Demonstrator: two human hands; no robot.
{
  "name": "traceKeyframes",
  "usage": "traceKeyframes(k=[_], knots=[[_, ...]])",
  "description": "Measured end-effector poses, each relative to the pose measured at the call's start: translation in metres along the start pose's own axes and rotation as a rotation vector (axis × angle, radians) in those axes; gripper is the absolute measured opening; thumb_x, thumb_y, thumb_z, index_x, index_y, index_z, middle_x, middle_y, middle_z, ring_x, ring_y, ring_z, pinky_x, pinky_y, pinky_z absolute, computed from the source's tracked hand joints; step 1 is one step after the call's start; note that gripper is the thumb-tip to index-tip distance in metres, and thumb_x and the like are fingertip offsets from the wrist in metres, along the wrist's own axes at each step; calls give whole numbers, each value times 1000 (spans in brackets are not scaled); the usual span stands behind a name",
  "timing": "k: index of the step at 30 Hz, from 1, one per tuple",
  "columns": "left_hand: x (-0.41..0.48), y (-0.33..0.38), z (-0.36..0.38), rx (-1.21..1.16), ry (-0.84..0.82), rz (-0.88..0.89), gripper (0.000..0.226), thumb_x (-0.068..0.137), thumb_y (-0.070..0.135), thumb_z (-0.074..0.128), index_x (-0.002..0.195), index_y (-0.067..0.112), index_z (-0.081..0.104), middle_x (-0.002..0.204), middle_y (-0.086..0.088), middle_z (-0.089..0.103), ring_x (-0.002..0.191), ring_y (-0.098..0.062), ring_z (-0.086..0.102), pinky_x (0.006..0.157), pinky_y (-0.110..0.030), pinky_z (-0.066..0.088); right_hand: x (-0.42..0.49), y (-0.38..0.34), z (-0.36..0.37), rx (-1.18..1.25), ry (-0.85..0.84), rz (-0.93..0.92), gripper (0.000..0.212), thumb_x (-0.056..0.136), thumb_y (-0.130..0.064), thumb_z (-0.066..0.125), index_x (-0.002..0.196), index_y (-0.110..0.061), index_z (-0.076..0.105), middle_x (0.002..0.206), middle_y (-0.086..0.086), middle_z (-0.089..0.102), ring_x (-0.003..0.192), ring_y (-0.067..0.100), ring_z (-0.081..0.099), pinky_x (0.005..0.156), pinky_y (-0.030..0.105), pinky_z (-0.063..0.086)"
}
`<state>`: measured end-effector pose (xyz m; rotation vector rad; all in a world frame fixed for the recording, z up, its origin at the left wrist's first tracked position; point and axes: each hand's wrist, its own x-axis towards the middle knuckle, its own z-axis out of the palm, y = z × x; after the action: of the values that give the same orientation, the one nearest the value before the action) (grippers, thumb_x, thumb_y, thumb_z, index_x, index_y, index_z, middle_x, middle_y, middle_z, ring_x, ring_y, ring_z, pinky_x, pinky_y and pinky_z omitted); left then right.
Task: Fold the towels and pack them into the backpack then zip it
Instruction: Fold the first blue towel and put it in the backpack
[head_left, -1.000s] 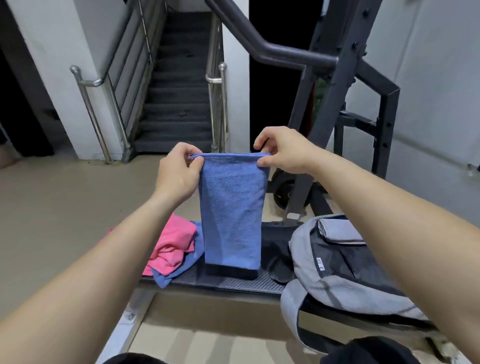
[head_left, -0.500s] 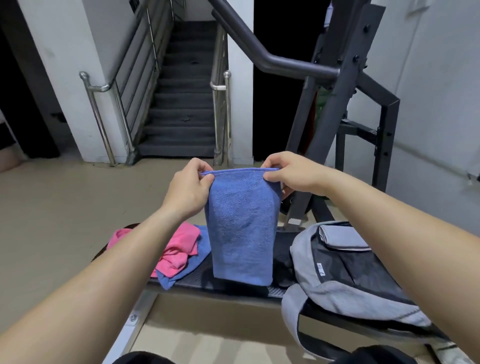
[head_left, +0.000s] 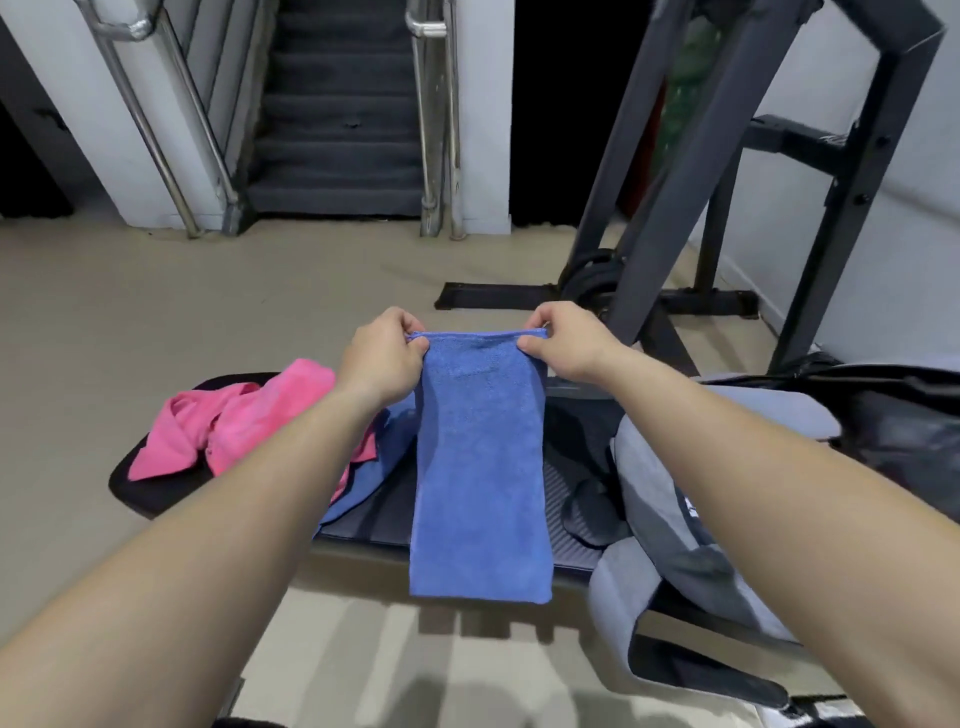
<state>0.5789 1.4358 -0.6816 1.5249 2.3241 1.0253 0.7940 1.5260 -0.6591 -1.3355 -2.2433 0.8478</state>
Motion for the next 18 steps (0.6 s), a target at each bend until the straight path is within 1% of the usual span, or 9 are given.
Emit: traceKeyframes(k=[1,3,5,6,8,10,13,16,18], knots=[[8,-3,8,-6,-5,-6,5,96,20,55,100,19,57,96,1,63,90,-23,58,76,-30,41,8,6,8,14,19,21,12,94,-29,64,86,-21,60,85,-1,68,78,21,67,71,37,56],[21,-7,20,-47,-18,-23,6,97,18,53,102,15,55,96,-5,67,79,-25,67,75,-33,50,23,14,19,55,53,64,10,93,-25,63,86,-19,58,82,4,71,68,22,70,72,40,61],[33,-8,30,-109,-38,-58,4,99,16,51,101,14,53,94,-7,67,62,-18,71,73,-35,57,35,20,26,114,70,99,7,95,-20,62,90,-16,59,80,7,71,58,19,68,57,35,59],[38,-9,33,-129,-41,-66,2,99,15,51,100,15,53,93,-5,67,61,-17,71,74,-36,59,40,23,28,128,81,105,6,95,-20,63,91,-15,60,79,7,71,58,19,68,51,30,55],[49,-12,39,-112,-21,-32,4,96,16,52,96,20,54,90,-3,68,71,-21,72,78,-41,58,50,29,30,113,119,82,4,94,-19,64,91,-17,63,79,6,72,63,21,71,48,28,49],[56,-16,41,-64,-1,14,6,92,18,54,93,24,55,89,-1,70,82,-24,70,83,-41,55,55,34,30,115,154,45,3,90,-19,65,87,-20,65,78,4,72,72,23,73,54,33,53],[54,-19,40,-52,16,47,6,92,19,56,92,25,57,88,1,70,86,-24,67,83,-38,53,55,41,30,161,142,29,3,88,-18,68,89,-20,69,81,4,74,79,24,73,68,39,61],[38,-22,39,-52,5,69,8,92,17,56,91,25,57,88,1,70,84,-24,66,81,-36,52,40,46,32,171,109,22,5,83,-19,72,87,-22,69,82,1,75,81,23,73,71,39,61],[22,-27,36,-31,-8,73,7,93,17,57,94,24,58,93,1,70,86,-23,64,81,-33,49,23,47,34,106,100,-16,8,82,-20,75,89,-22,71,87,-6,72,83,15,69,74,33,57]])
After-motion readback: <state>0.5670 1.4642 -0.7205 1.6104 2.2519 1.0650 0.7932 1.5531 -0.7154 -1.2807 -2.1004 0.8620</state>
